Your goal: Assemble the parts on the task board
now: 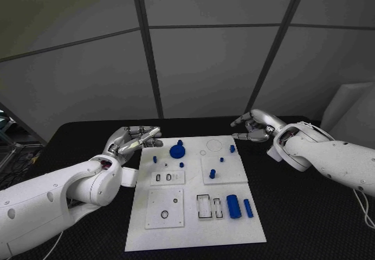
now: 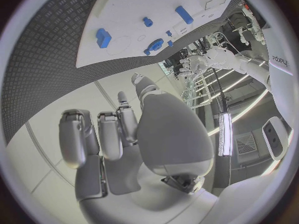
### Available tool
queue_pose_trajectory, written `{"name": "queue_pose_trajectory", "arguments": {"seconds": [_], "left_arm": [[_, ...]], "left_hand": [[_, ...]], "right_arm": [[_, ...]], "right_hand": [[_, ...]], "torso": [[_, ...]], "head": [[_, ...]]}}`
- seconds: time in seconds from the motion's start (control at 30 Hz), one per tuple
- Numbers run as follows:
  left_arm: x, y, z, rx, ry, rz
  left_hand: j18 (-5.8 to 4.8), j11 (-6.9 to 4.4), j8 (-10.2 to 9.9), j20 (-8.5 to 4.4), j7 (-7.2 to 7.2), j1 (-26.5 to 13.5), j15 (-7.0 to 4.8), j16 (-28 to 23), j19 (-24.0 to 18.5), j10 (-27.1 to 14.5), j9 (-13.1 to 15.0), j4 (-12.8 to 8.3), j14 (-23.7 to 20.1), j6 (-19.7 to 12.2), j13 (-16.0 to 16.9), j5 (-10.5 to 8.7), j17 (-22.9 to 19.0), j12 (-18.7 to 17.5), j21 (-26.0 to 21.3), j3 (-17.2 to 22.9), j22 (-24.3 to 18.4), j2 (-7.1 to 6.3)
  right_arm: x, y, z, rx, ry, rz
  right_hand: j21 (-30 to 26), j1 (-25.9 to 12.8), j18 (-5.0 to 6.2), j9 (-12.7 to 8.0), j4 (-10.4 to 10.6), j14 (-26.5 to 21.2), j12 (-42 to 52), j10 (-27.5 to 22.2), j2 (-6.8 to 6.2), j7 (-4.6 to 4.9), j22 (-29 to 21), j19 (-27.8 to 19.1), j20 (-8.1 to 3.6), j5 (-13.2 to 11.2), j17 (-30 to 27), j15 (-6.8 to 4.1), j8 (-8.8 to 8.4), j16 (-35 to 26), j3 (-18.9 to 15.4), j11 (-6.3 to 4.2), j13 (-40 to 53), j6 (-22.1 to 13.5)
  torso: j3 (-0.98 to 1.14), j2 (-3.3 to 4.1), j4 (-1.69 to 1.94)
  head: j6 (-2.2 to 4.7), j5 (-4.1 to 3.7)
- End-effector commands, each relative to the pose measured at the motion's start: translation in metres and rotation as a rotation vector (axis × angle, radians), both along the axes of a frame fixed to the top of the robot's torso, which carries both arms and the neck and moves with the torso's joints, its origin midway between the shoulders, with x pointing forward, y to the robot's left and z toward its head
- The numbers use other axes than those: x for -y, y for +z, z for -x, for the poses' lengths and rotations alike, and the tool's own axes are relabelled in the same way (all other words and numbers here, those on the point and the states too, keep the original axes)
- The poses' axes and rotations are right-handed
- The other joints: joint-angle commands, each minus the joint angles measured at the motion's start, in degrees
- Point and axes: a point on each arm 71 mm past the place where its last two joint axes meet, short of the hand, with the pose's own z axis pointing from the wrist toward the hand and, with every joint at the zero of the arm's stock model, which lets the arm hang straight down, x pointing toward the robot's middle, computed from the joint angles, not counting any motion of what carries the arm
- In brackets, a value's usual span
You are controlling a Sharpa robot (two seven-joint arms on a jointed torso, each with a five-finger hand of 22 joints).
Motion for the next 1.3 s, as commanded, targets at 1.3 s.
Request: {"name": "queue_pose_trajectory", "arguments": {"seconds": [1.3], "left_arm": [[0.004,0.000,-0.002,0.012,-0.022,0.007]], "left_hand": [[-1.04,0.26,-0.27,0.32,0.48,-0.18,0.18,-0.39,0.00,-0.41,-0.04,0.10,-0.44,0.09,-0.07,-0.33,0.12,-0.39,-0.33,-0.51,-0.10,0.52]], "right_arm": [[0.001,-0.039,-0.011,-0.194,0.057,0.096]], "right_hand": [[-0.76,0.95,0.48,-0.20,-0.80,4.08,-0.50,-0.76,0.65,0.19,8.02,0.21,-0.04,-0.16,6.14,0.04,-0.32,-0.29,-0.29,0.18,1.45,-0.26]], "torso": [[-0.25,0.02,-0.01]], "head": [[-1.16,-0.75]]}}
